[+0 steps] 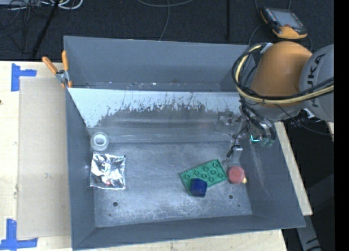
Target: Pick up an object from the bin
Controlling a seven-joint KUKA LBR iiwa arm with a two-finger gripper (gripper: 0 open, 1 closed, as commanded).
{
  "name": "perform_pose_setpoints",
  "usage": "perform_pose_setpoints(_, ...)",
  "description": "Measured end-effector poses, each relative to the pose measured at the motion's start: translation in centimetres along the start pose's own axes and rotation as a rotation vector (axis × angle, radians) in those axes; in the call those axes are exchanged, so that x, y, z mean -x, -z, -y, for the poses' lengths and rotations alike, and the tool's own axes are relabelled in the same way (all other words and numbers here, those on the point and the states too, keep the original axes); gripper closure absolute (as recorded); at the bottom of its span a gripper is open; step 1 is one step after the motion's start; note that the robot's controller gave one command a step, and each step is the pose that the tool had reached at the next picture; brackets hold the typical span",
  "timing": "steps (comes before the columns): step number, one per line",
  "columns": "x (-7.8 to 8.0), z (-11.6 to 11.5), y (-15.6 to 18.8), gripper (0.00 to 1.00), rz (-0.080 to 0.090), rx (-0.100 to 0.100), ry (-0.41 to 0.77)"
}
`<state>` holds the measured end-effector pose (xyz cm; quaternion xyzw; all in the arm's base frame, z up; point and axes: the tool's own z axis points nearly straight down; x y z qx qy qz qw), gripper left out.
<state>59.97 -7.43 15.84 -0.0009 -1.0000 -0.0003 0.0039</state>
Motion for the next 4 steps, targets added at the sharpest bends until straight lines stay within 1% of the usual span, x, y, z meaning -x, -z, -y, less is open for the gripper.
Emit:
perform_pose_setpoints(1, 0.6, 0.6, 3.5, 0.0, 0.012, -0.002, 0.18)
perform_pose_setpoints(2, -5.8, -3.7, -9.4, 0.0, -0.002, 0.002, 0.19)
perform_pose_setpoints(3, -5.4, -3.6, -9.0, 1.0, 0.007, -0.001, 0.192)
perform_pose_setpoints(4, -5.2, -1.8, 7.5, 1.0, 0.017, -0.003, 0.15)
